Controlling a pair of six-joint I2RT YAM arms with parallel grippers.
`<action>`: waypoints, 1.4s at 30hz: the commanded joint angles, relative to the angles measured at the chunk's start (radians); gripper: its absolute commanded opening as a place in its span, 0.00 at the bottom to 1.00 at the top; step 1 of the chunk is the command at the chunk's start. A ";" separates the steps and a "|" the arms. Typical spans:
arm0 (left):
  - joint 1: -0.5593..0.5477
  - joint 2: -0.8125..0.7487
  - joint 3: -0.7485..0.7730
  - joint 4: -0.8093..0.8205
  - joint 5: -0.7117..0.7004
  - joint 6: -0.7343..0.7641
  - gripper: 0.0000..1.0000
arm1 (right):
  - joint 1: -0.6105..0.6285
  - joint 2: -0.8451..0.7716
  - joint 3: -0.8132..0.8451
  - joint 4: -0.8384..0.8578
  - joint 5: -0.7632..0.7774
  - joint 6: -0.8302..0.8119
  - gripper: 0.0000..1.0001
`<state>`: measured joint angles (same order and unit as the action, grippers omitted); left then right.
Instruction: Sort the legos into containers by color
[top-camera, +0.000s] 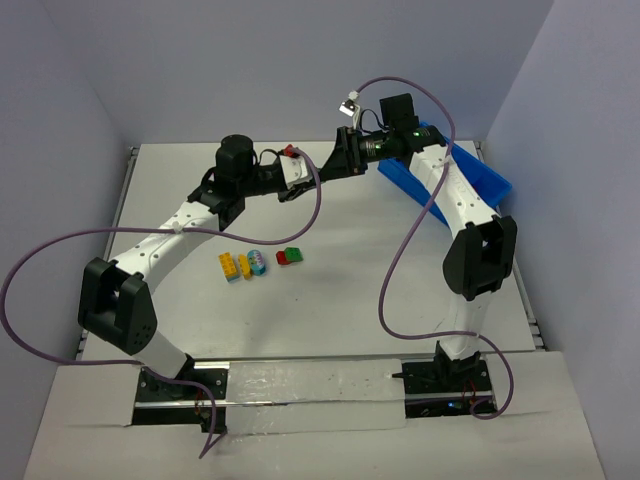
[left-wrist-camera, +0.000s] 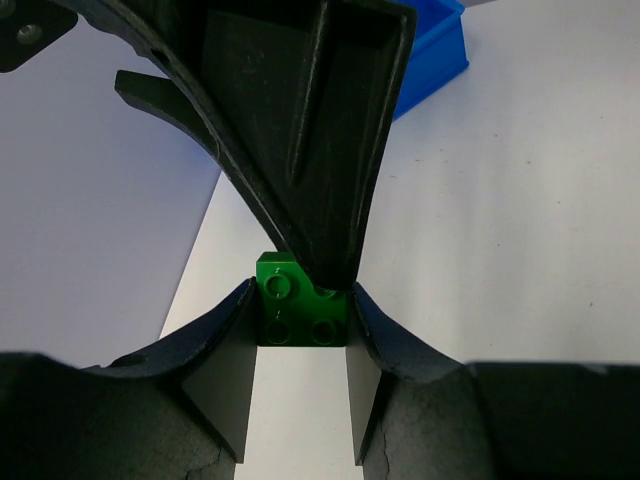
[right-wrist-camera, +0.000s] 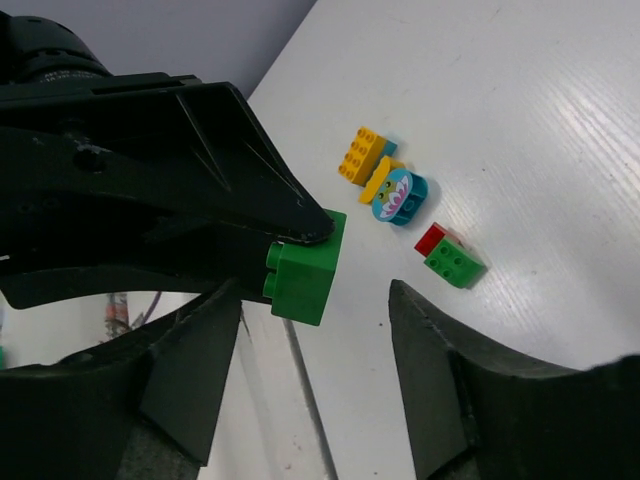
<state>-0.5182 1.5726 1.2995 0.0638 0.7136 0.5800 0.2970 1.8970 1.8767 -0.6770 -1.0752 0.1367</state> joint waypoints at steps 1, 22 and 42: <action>-0.006 -0.026 0.013 0.056 0.003 -0.015 0.08 | 0.011 0.004 0.007 0.031 -0.026 0.019 0.61; -0.008 0.004 0.042 0.047 -0.055 -0.077 0.57 | 0.019 0.043 0.053 0.098 0.001 0.089 0.00; 0.162 -0.020 0.070 -0.142 -0.274 -0.395 0.99 | -0.325 0.339 0.309 0.190 0.821 0.000 0.00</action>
<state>-0.3523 1.5745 1.3621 -0.0489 0.5186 0.2497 -0.0070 2.1863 2.0866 -0.5560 -0.4269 0.1763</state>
